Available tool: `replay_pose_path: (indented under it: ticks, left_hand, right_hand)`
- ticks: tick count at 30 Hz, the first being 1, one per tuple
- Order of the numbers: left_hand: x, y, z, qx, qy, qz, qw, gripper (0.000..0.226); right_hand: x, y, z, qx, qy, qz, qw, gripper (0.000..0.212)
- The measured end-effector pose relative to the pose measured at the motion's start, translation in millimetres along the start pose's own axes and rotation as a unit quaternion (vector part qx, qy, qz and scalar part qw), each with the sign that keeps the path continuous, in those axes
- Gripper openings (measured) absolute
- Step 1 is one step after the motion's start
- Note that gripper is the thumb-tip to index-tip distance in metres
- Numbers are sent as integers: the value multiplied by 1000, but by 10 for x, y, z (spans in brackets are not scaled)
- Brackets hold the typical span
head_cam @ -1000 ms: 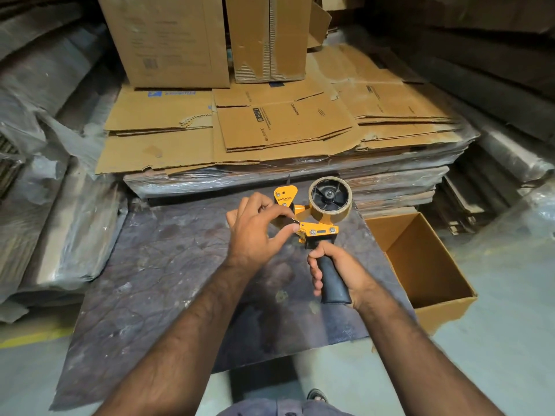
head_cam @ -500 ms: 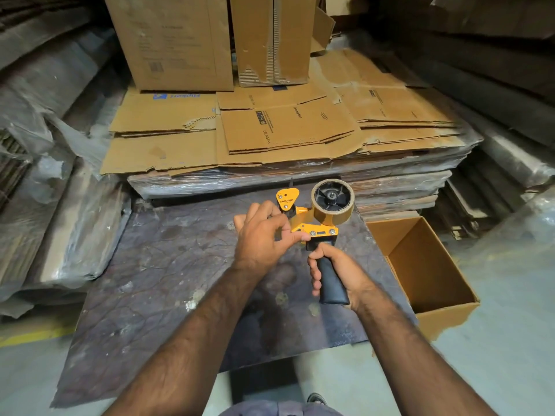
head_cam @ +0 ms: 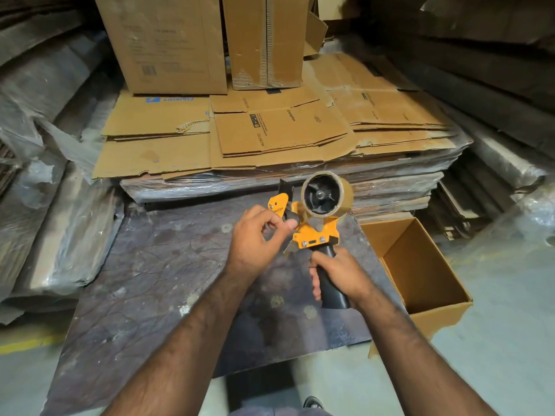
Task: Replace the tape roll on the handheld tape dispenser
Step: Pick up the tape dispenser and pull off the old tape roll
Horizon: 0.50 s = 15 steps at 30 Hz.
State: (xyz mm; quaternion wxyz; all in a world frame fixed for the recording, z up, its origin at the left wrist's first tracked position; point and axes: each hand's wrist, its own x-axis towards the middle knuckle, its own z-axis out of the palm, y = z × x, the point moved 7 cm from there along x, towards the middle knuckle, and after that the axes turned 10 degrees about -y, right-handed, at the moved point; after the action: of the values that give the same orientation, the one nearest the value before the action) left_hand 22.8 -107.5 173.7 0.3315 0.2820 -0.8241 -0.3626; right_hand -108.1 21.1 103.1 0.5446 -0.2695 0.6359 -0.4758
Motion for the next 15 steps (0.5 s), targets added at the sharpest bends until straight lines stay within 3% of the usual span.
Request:
replay_pose_path:
  ticks: [3, 6, 8, 11, 15]
  left_hand:
    - [118, 102, -132, -73, 25, -31, 997, 22]
    - [287, 239, -197, -84, -9, -32, 996, 13]
    - [442, 346, -219, -13, -82, 10, 997, 38]
    - [614, 495, -208, 122, -185, 88, 971, 74]
    - [674, 587, -46, 247, -274, 158, 916, 86]
  right_hand:
    - [-30, -98, -75, -111, 53, -23, 992, 20]
    - [-55, -139, -101, -153, 73, -21, 985, 17]
    - [-62, -149, -113, -167, 74, -19, 983, 15]
    - [-76, -150, -124, -215, 64, -7, 975, 19]
    - [-75, -167, -149, -294, 62, 0, 954, 21]
